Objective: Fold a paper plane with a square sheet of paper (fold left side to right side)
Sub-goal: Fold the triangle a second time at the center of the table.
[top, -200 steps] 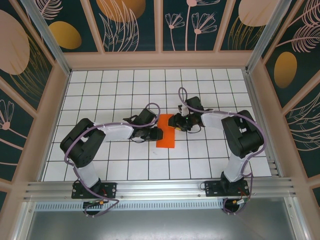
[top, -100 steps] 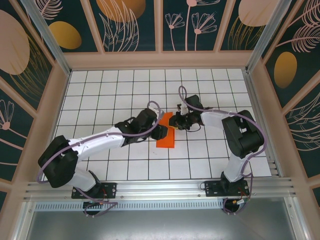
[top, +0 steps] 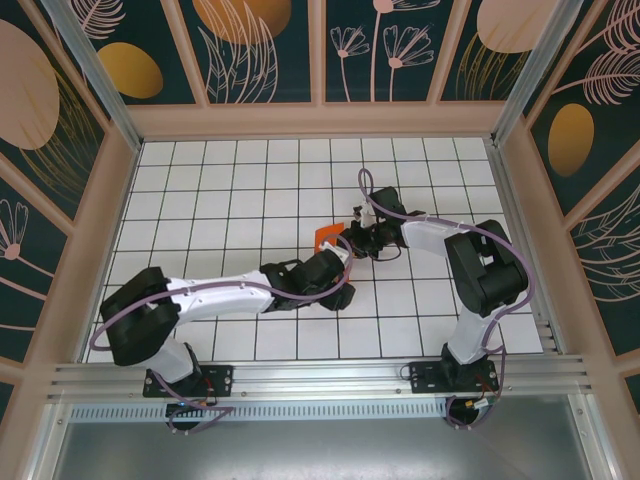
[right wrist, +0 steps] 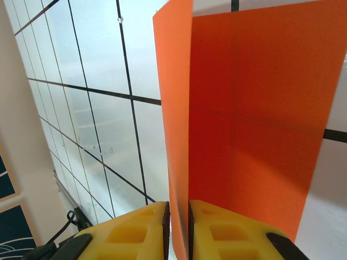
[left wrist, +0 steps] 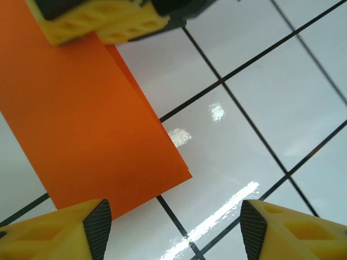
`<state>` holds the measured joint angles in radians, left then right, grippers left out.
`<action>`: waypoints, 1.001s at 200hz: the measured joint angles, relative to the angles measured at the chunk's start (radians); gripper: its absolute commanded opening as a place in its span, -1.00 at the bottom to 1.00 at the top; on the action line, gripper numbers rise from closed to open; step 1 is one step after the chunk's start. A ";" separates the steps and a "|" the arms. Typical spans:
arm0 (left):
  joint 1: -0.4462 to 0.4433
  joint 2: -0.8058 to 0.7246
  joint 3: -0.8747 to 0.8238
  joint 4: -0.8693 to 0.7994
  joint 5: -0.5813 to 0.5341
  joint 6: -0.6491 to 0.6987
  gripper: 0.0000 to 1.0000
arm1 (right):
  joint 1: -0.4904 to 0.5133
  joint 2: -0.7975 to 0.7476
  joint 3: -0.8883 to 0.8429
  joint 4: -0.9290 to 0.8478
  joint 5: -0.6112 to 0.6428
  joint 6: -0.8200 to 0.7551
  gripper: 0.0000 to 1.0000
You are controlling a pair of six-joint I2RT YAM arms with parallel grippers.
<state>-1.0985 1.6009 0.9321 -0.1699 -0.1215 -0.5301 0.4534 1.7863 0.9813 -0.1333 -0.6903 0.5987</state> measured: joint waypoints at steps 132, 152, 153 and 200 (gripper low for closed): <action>-0.043 0.253 0.230 -0.145 -0.168 -0.017 0.40 | 0.000 0.000 0.000 -0.006 0.000 0.011 -0.62; -0.043 0.261 0.241 -0.164 -0.178 -0.016 0.33 | 0.000 0.000 0.000 -0.006 0.000 0.011 -0.62; -0.043 0.261 0.242 -0.165 -0.179 -0.017 0.32 | 0.000 0.000 0.000 -0.006 0.000 0.011 -0.62; -0.043 0.261 0.246 -0.190 -0.180 -0.018 0.02 | 0.000 0.000 0.000 -0.006 0.001 0.011 -0.62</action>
<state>-1.1419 1.8618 1.1786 -0.3595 -0.3012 -0.5484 0.4534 1.7863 0.9813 -0.1390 -0.6895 0.6094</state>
